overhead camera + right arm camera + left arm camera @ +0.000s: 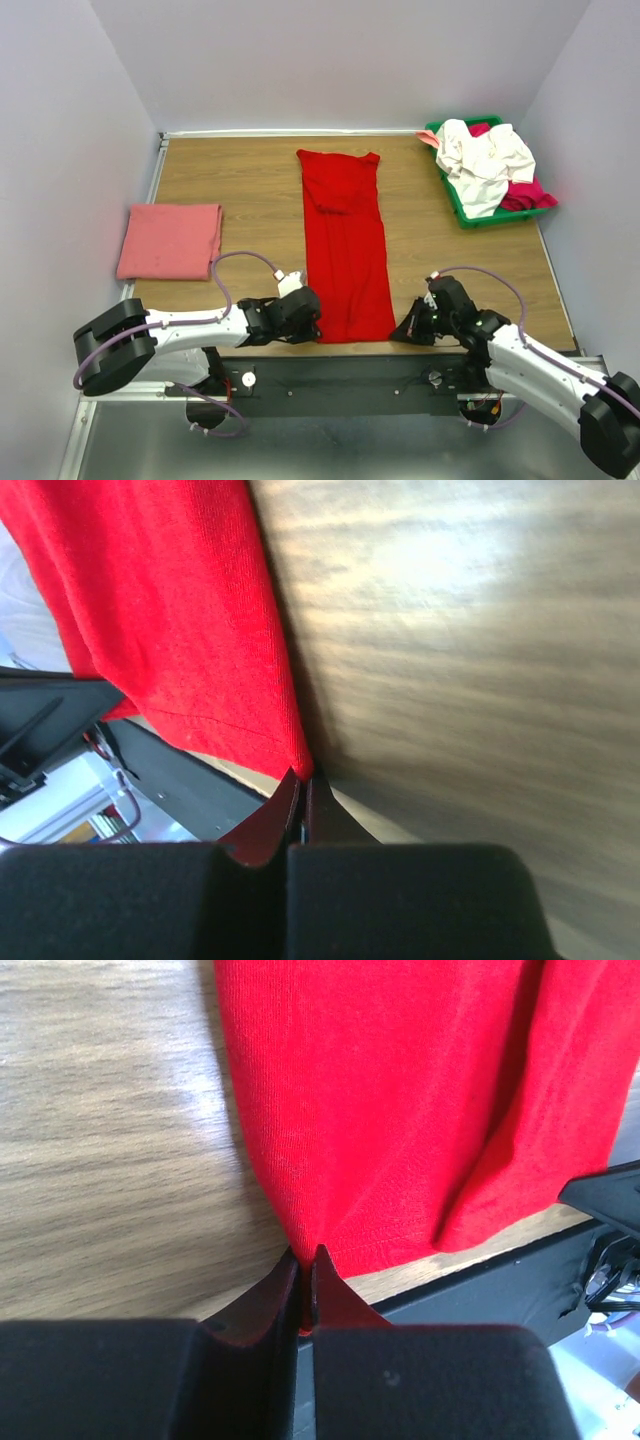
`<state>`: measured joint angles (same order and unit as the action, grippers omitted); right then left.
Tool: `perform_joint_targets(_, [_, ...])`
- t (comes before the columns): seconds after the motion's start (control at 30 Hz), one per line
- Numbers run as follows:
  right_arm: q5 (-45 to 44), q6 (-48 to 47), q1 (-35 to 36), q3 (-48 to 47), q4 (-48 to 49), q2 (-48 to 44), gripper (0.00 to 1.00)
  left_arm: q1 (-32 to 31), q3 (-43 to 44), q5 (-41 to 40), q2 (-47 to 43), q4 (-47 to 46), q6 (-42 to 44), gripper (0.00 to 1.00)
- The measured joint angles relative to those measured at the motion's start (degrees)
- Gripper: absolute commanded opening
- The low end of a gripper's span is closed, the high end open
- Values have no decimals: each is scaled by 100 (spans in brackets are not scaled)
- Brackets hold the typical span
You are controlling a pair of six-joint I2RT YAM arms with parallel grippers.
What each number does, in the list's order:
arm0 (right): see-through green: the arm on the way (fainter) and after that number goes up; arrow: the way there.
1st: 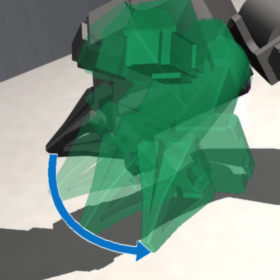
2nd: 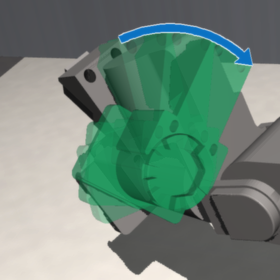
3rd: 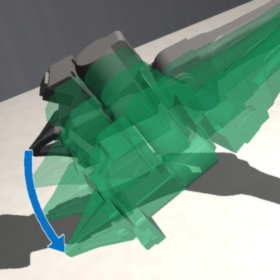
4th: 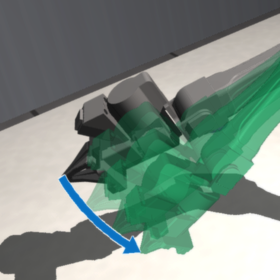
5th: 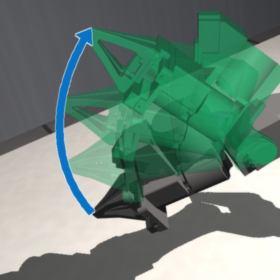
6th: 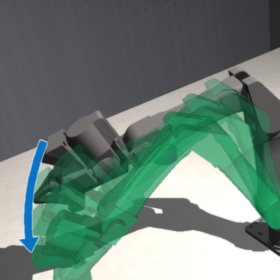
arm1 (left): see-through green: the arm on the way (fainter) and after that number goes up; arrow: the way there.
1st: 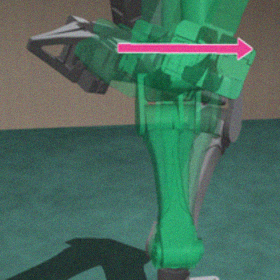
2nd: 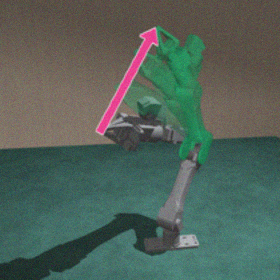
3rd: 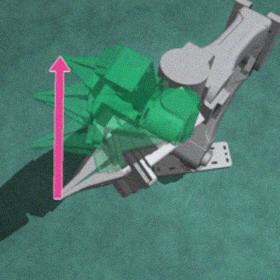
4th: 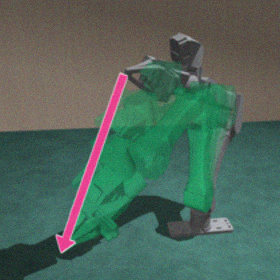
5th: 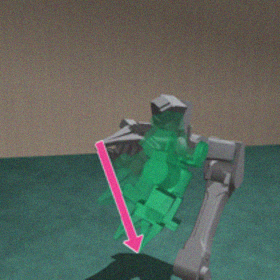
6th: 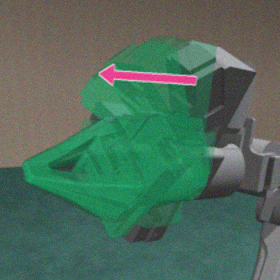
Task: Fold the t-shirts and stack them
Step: Fold the tshirt
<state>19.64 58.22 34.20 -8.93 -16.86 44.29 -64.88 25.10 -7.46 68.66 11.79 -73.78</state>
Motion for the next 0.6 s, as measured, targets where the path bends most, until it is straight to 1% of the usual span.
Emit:
perform_joint_targets(0.03, [-20, -22, 0, 0, -155, -120, 0, 0, -4, 11, -15, 11, -7, 1])
perform_joint_targets(0.07, [-28, -31, 0, -2, -269, -214, 0, 0, -7, 24, -24, 24, 0, 0])
perform_joint_targets(0.23, [-33, -39, 0, -2, -664, -553, 0, -9, -7, 70, -26, 33, 31, 0])
perform_joint_targets(0.4, [-37, -116, 0, -55, -828, -540, 0, -170, -4, 125, -24, 37, 44, 0])
perform_joint_targets(0.6, [-35, -328, 0, -415, -890, -483, 0, -393, 87, 122, -28, 251, 87, 0])
